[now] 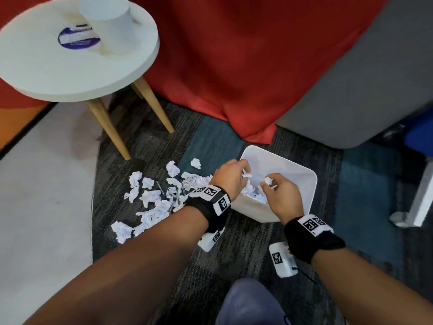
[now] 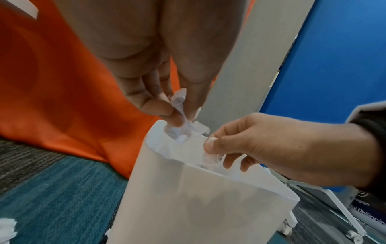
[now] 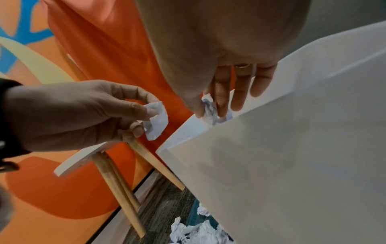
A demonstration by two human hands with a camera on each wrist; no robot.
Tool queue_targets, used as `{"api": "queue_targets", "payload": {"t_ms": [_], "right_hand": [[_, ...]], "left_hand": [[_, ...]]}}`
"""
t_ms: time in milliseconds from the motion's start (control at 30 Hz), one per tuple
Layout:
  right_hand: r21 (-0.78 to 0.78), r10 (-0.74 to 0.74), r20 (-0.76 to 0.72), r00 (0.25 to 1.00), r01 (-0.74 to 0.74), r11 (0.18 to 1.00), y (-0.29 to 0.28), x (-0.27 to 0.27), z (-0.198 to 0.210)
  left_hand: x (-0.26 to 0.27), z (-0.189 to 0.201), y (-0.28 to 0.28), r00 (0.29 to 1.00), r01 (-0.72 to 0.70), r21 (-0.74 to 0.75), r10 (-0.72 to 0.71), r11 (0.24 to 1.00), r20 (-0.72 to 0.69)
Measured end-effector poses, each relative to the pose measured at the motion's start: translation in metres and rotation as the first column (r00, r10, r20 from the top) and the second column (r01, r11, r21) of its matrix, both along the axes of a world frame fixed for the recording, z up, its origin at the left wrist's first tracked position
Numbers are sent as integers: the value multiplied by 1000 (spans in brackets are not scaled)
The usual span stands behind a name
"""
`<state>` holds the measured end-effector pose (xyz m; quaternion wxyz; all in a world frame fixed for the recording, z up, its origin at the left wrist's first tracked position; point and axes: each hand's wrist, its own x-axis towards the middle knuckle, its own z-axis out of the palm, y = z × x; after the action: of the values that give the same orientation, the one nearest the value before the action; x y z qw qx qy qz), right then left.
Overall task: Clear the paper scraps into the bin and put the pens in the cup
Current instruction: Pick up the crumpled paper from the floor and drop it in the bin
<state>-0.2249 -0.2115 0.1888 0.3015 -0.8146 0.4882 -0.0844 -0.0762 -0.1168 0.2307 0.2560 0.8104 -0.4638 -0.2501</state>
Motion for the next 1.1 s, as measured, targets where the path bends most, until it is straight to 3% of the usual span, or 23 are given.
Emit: {"api": "queue_targets", "payload": {"t_ms": [67, 133, 267, 400, 533, 633, 700, 833, 967, 1100], "right_hand": [[59, 5, -142, 990, 4, 998, -4, -2, -8], [111, -1, -170, 985, 21, 994, -5, -4, -14], [62, -50, 60, 997, 47, 997, 0, -9, -11], [-35, -26, 276, 961, 37, 999, 13, -8, 1], [-185, 154, 431, 889, -80, 980, 34, -1, 14], [-211, 340, 456, 823, -271, 939, 59, 12, 12], [-159, 423, 417, 804, -394, 905, 77, 23, 2], [12, 590, 180, 787, -601, 799, 111, 46, -46], [206, 670, -32, 742, -651, 731, 147, 66, -99], [326, 766, -165, 621, -699, 637, 176, 82, -139]], "left_hand": [[-1, -1, -1, 1000, 2, 14, -2, 1000, 1], [-1, -2, -2, 1000, -1, 19, 1, 1000, -2], [-2, -2, -8, 998, -16, 14, 17, 1000, -57], [-2, -5, -5, 992, -7, 54, 14, 998, -129], [18, -7, 17, 988, -110, -14, 108, 994, -115], [47, -16, 52, 980, -175, 65, 180, 983, -86], [67, -29, 82, 971, -220, 158, 232, 963, -60], [96, -61, 144, 944, -306, 322, 329, 896, -16], [106, -95, 207, 909, -379, 434, 417, 817, 9], [99, -135, 273, 857, -457, 522, 513, 720, 43]]}}
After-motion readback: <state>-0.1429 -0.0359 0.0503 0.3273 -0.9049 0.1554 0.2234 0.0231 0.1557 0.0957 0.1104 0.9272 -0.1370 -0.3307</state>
